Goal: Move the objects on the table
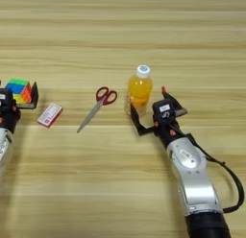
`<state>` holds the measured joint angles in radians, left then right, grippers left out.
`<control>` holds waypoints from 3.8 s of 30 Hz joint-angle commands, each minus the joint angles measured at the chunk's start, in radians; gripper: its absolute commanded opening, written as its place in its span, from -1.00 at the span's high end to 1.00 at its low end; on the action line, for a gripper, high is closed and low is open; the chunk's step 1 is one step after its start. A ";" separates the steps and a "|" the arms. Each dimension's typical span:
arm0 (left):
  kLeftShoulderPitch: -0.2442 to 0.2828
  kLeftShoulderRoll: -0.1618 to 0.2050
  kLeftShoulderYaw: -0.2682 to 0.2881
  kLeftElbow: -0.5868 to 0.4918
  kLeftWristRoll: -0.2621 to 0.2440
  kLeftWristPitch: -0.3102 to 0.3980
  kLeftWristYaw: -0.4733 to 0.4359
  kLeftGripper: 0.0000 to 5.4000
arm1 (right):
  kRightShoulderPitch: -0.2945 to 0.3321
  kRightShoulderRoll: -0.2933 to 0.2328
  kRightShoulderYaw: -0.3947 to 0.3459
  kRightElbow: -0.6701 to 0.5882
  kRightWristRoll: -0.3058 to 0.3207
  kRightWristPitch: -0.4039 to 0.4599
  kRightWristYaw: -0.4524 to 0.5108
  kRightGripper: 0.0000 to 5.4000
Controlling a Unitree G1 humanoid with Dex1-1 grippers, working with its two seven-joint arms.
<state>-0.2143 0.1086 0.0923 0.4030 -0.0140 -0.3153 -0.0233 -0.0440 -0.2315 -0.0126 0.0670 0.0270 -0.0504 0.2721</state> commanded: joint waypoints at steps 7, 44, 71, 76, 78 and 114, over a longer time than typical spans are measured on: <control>-0.001 -0.006 -0.006 -0.009 0.012 0.006 0.007 -1.00 | 0.017 -0.049 -0.043 -0.012 0.004 0.045 0.006 -1.00; 0.003 -0.007 -0.003 -0.010 0.012 0.008 0.003 -1.00 | -0.130 -0.032 -0.121 0.421 0.049 0.000 -0.028 -1.00; 0.003 -0.008 -0.002 -0.012 0.013 0.006 0.008 -1.00 | -0.135 -0.053 -0.139 0.477 0.105 0.204 -0.023 -0.04; 0.003 -0.008 -0.001 -0.014 0.012 0.006 0.007 -1.00 | -0.131 -0.052 -0.134 0.472 0.105 0.203 -0.021 0.11; 0.004 -0.008 0.000 -0.014 0.012 0.006 0.008 -1.00 | -0.129 -0.051 -0.131 0.463 0.104 0.203 -0.021 0.19; -0.003 -0.008 0.004 -0.006 0.005 0.005 0.003 -1.00 | -0.139 -0.049 -0.156 0.382 0.122 0.111 -0.045 0.72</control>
<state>-0.2140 0.1000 0.0952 0.3985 -0.0084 -0.3150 -0.0218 -0.2097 -0.2814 -0.1578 0.4569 0.1486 0.0478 0.2350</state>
